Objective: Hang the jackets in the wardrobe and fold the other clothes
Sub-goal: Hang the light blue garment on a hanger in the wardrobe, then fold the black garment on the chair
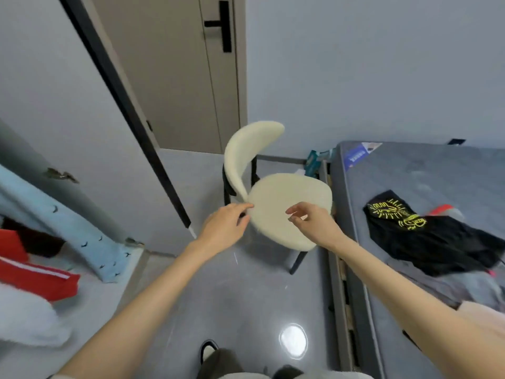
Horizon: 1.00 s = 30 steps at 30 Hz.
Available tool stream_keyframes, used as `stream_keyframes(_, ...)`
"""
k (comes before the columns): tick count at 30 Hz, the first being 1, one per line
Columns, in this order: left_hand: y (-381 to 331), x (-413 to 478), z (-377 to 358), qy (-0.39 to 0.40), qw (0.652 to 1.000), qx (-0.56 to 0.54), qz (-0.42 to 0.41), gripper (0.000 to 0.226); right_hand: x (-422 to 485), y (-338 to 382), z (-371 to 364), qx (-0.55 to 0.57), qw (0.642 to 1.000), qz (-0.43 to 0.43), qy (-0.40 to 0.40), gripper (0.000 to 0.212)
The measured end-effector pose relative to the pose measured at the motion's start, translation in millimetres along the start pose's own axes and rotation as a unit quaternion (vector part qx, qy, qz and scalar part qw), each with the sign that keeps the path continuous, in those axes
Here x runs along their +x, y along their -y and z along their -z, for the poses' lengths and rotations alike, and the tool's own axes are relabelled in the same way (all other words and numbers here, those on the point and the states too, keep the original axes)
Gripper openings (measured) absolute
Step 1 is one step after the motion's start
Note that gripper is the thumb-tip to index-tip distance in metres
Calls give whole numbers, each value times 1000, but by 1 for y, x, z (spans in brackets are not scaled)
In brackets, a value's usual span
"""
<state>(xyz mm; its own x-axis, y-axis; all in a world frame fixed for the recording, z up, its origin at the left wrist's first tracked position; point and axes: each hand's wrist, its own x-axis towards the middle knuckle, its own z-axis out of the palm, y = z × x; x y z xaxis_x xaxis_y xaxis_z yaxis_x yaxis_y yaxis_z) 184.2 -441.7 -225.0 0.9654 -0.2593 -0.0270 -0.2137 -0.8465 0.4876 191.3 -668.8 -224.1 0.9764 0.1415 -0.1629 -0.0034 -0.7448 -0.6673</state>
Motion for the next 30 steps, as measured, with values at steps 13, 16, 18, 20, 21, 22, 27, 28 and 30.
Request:
stream_keyframes(13, -154, 108, -150, 160, 982, -1, -105, 42, -82, -210, 77, 59, 969, -220, -94, 32)
stream_keyframes(16, -174, 145, -185, 190, 973, -5, -131, 42, -75, -254, 81, 74, 954, -274, -101, 35)
stream_keyframes(18, -187, 172, -208, 216, 965, -11, -148, 42, -68, -282, 84, 93, 936, -319, -113, 38)
stream_keyframes(20, -198, 200, -230, 241, 956, -14, -167, 42, -59, -306, 88, 123, 913, -365, -132, 41)
stream_keyframes(21, -204, 214, -241, 253, 952, -14, -173, 42, -53, -317, 90, 141, 899, -389, -143, 42)
stream_keyframes(22, -210, 227, -253, 266, 947, -15, -177, 42, -49, -329, 93, 158, 884, -413, -154, 42)
stream_keyframes(27, -246, 283, -310, 334, 920, -21, -203, 43, -34, -392, 113, 198, 823, -495, -199, 42)
stream_keyframes(28, -253, 291, -322, 345, 915, -22, -207, 43, -33, -406, 117, 198, 813, -507, -204, 43)
stream_keyframes(30, -267, 307, -348, 365, 906, -17, -214, 44, -31, -433, 122, 203, 796, -530, -209, 43)
